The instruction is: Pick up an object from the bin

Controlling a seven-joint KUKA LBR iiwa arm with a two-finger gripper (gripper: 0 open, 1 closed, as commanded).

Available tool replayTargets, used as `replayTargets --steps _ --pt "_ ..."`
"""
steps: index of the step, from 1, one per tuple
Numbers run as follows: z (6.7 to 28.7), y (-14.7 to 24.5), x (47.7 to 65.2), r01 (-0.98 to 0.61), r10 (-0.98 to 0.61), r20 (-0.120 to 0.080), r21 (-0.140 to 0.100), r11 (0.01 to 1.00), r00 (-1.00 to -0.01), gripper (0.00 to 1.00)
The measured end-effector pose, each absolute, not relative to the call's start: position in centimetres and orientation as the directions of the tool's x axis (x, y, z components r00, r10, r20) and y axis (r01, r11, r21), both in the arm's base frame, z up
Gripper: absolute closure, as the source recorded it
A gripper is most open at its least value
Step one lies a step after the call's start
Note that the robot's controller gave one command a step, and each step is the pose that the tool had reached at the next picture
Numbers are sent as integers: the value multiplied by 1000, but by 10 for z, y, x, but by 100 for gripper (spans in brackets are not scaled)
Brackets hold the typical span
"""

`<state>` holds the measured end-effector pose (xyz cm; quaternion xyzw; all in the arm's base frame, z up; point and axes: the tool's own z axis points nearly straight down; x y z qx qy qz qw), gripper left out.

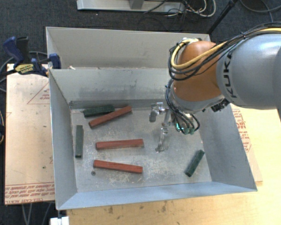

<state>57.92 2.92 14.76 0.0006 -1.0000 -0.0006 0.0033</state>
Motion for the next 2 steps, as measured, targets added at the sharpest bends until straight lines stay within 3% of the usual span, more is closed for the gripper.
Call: replayTargets --steps 1,2 --pt "67 118 572 159 159 5 3 987 -987 0" --pt "101 114 568 213 213 -2 2 977 -977 0"
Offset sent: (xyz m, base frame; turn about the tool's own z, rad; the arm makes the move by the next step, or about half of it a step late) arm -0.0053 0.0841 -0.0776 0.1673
